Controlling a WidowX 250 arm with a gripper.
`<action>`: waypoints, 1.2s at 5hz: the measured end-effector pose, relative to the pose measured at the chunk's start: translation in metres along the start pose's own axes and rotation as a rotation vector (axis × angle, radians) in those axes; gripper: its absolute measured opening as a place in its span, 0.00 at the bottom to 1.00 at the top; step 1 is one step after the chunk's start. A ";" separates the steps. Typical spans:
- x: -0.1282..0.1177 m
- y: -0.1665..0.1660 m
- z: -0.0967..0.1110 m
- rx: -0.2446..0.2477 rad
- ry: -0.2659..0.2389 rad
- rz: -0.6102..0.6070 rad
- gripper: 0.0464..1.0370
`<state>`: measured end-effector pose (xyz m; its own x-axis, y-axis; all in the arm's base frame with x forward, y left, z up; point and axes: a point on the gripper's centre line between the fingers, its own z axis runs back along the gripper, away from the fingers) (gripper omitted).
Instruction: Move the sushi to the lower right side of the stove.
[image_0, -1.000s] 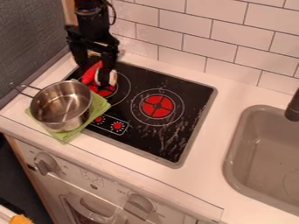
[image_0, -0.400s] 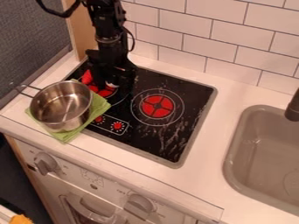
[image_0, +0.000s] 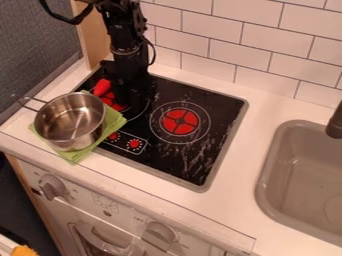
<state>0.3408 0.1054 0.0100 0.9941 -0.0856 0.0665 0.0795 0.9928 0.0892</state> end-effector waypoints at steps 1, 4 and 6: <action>-0.004 -0.003 0.020 0.008 -0.035 -0.032 0.10; 0.003 -0.021 0.062 0.004 -0.075 -0.132 0.49; 0.036 -0.006 0.046 0.002 -0.051 -0.131 0.97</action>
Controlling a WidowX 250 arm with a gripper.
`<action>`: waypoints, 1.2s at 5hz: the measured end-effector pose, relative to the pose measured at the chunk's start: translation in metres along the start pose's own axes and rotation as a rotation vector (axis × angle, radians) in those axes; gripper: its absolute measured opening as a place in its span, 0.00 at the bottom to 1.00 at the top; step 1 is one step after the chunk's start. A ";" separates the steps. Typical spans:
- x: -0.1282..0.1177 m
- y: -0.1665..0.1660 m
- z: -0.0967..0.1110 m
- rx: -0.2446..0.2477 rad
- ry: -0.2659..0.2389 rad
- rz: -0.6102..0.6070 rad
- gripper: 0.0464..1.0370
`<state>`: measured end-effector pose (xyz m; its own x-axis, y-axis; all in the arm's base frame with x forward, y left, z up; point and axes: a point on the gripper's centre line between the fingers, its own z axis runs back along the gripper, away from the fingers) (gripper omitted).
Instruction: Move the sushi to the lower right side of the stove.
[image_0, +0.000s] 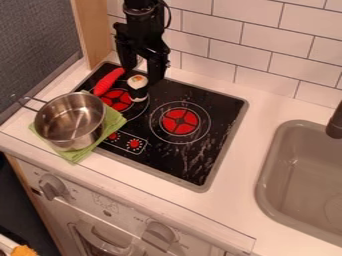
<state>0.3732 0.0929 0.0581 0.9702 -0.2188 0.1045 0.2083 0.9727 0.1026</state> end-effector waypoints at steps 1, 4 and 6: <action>0.008 0.007 -0.017 -0.009 0.028 0.003 0.97; -0.006 0.005 -0.033 -0.070 0.069 0.025 0.36; -0.021 -0.018 -0.011 -0.069 0.030 -0.038 0.24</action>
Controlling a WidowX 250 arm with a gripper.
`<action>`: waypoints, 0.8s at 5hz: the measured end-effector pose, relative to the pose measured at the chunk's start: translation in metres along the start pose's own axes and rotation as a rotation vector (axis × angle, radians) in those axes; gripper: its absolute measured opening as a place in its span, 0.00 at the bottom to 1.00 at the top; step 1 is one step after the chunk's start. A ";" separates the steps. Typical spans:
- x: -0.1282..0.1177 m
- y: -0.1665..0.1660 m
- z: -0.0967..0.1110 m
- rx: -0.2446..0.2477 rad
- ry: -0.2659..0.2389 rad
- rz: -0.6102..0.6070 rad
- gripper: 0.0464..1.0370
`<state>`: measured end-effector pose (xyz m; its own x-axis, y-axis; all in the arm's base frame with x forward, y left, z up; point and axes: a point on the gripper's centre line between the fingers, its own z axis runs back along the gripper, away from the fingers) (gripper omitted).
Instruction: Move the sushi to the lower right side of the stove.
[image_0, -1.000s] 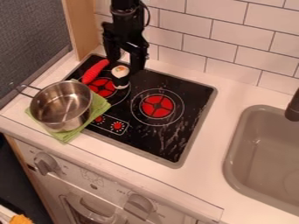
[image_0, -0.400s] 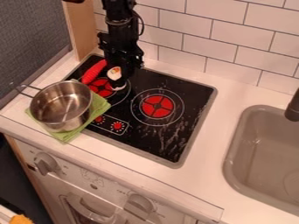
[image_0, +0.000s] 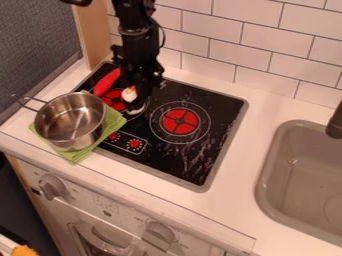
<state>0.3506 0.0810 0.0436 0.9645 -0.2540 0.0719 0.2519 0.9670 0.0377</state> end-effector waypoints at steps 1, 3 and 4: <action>-0.005 -0.045 0.035 0.030 -0.071 -0.107 0.24; -0.011 -0.115 0.015 -0.019 -0.035 -0.290 0.23; -0.015 -0.133 0.003 -0.033 0.000 -0.357 0.23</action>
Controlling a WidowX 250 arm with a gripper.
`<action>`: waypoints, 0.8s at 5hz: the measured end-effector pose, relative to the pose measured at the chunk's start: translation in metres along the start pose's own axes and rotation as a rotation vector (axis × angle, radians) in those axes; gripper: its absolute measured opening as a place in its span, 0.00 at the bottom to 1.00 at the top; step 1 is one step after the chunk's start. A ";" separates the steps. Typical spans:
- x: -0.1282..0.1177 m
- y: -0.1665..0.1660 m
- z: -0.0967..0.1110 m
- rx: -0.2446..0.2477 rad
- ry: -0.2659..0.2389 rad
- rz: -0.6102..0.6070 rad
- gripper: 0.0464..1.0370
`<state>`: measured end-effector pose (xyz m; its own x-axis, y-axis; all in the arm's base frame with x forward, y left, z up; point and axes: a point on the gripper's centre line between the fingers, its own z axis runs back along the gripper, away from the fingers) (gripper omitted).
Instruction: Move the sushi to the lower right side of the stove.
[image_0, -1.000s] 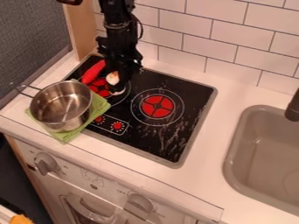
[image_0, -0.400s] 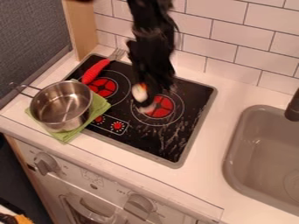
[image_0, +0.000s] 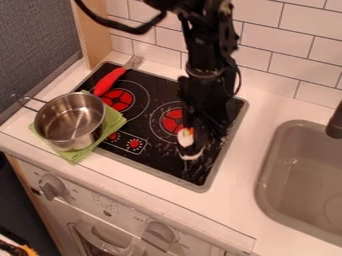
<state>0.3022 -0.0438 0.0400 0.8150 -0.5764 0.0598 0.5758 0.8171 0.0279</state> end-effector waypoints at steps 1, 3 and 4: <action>-0.002 -0.007 -0.001 -0.018 0.020 0.003 0.33; -0.002 -0.007 0.002 -0.012 0.039 0.010 0.90; -0.005 -0.004 0.015 0.013 0.043 0.029 0.98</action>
<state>0.2945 -0.0437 0.0549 0.8337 -0.5519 0.0179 0.5510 0.8336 0.0396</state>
